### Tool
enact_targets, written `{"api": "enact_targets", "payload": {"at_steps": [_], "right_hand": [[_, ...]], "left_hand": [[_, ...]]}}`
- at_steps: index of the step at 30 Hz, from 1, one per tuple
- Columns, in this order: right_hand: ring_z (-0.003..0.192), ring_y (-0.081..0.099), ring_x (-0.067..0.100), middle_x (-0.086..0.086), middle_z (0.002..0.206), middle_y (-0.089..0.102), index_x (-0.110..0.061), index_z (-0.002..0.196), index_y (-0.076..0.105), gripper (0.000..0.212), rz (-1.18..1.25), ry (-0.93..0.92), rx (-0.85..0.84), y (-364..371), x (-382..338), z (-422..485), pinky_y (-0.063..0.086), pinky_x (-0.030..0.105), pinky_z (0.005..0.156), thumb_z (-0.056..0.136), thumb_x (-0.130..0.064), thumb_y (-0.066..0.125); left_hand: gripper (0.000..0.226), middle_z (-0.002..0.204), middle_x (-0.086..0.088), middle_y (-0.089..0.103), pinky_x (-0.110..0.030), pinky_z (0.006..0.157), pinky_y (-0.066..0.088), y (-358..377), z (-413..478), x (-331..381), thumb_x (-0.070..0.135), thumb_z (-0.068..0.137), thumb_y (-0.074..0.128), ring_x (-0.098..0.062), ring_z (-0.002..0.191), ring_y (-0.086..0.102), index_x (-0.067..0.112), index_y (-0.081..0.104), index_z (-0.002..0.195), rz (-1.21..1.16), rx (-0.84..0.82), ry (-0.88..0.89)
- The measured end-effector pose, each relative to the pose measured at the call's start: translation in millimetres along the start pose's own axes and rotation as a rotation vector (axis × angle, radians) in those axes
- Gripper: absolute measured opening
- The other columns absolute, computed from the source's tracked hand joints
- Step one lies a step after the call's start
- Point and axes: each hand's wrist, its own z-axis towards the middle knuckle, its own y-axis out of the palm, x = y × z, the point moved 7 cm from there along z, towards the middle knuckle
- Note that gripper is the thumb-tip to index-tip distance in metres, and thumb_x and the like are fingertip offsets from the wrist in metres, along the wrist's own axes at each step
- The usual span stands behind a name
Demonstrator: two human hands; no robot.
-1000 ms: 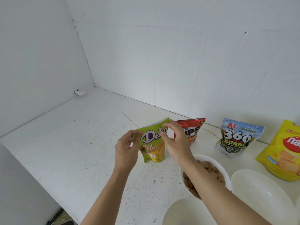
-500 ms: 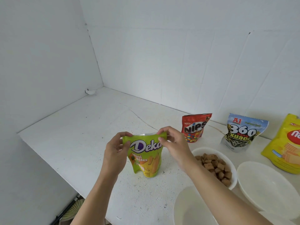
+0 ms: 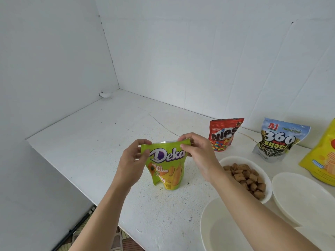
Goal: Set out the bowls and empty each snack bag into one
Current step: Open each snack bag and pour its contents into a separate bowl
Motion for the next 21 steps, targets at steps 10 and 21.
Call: {"api": "enact_targets", "payload": {"at_steps": [10,21], "right_hand": [[0.089,0.068,0.002,-0.010,0.091,0.071,-0.025,0.080,0.077,0.019,-0.526,-0.231,-0.064,24.4,-43.8,12.3,0.054,0.025,0.081,0.079,-0.007,0.073],[0.106,0.054,0.007,-0.017,0.097,0.071,-0.036,0.089,0.073,0.013,-0.778,-0.333,-0.133,61.8,-51.7,0.9,0.027,0.040,0.092,0.088,-0.025,0.067]], "left_hand": [[0.010,0.089,0.004,0.074,-0.017,0.060,0.053,-4.5,7.5,4.9,0.022,0.093,0.075,-0.004,0.075,0.067,0.028,0.071,0.101,0.072,0.021,-0.009],[0.016,0.087,-0.001,0.074,-0.015,0.061,0.051,0.6,2.2,15.3,0.009,0.090,0.077,-0.003,0.076,0.069,0.020,0.065,0.093,0.067,-0.001,0.039]]}}
